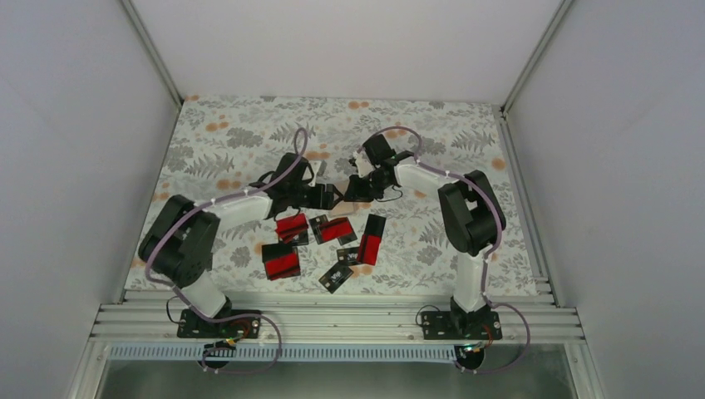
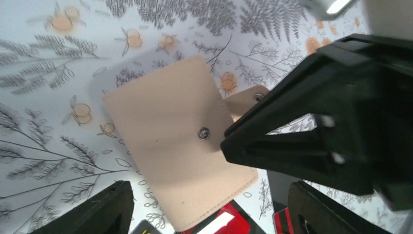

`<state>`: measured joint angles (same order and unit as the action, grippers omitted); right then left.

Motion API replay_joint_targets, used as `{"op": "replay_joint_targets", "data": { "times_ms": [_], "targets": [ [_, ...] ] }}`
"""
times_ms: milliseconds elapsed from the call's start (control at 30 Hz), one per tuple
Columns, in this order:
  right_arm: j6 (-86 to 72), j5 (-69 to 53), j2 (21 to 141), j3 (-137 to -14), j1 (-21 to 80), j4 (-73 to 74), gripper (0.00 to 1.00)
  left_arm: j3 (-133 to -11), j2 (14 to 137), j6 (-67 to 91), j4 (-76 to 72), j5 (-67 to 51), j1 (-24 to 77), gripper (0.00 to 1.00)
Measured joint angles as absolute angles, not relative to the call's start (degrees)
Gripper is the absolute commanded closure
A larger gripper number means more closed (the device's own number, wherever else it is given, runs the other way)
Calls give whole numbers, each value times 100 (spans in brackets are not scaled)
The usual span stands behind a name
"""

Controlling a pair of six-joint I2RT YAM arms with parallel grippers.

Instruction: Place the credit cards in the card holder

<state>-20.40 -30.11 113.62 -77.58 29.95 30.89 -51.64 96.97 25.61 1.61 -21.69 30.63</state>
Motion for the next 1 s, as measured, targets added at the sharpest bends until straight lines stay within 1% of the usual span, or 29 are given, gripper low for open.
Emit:
{"op": "replay_joint_targets", "data": {
  "times_ms": [33,67,467,600,733,867,1000],
  "targets": [
    [-2036,-2991,11362,-7745,2998,3087,88,-5113,9487,2585,185,-2071,3065,1],
    [-2036,-2980,11362,-7738,2998,3083,88,-5085,9362,2519,196,-1994,3065,0],
    [-1968,-2851,11146,-7723,2998,3107,88,-4493,8416,2373,143,-928,2803,0],
    [-1909,-2578,10766,-7699,2993,3135,85,-3745,7839,2502,-469,-921,2801,0],
    [-1865,-2255,10134,-7428,2936,3103,77,-3642,7614,2591,-454,-1140,2770,6],
    [-1844,-2025,9574,-7157,2810,3070,71,-3411,7620,2665,-993,-1699,2495,9],
    [-1833,-1831,9148,-6827,2580,2982,69,-3245,7937,2738,-1227,-2272,2364,17]
  ]
}}
